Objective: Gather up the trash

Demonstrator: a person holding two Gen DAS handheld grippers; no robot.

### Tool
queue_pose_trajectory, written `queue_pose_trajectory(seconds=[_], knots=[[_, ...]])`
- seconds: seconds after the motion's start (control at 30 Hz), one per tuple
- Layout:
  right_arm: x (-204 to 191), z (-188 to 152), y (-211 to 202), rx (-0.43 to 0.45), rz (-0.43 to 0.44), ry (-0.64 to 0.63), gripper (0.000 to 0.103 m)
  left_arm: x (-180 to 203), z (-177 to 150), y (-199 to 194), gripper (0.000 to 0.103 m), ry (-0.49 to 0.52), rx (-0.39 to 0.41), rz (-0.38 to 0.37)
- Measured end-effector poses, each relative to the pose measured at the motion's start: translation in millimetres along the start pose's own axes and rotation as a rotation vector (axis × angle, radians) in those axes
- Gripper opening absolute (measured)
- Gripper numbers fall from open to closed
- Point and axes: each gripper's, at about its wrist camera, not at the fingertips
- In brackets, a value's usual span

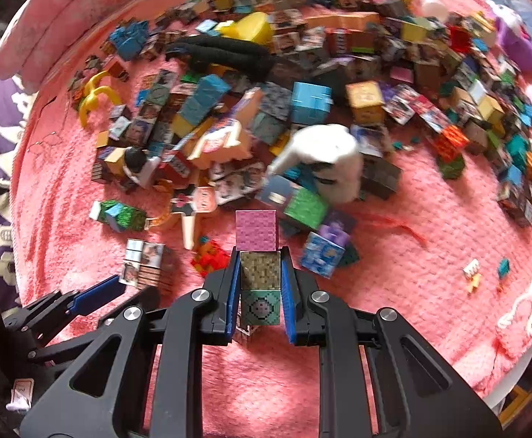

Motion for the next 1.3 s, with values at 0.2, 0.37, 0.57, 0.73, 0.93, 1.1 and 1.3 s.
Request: queue_pose_trajectory(seconds=[0.2, 0.37, 0.57, 0.73, 0.93, 1.1, 1.3], knots=[[15, -5, -11, 0.041, -0.028, 0.079, 0.018, -14, -5, -9, 0.046, -0.051, 0.034, 0.049], [12, -9, -13, 0.026, -0.011, 0.074, 0.018, -10, -3, -7, 0.052, -0.043, 0.029, 0.0], [30, -16, -1, -0.037, -0.02, 0.144, 0.022, 18, 3, 9, 0.062, 0.041, -0.011, 0.013], [48, -19, 9, -0.068, -0.051, 0.208, 0.04, 23, 7, 23, 0.063, 0.039, -0.042, 0.03], [46, -18, 17, -0.096, -0.055, 0.183, 0.041, 31, 11, 37, 0.066, 0.056, -0.053, 0.036], [45, -16, 23, -0.109, -0.051, 0.185, 0.039, 31, 17, 43, 0.066, 0.063, -0.06, 0.042], [36, -8, 31, -0.107, -0.022, 0.163, 0.02, 28, 23, 45, 0.059, 0.052, -0.063, 0.04]])
Point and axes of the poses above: each gripper's, at about its wrist camera, not at the fingertips, and y roughly the way its jaws point, x to its right, z to its top, and after that the axes turned 2 degrees about y, right-handed
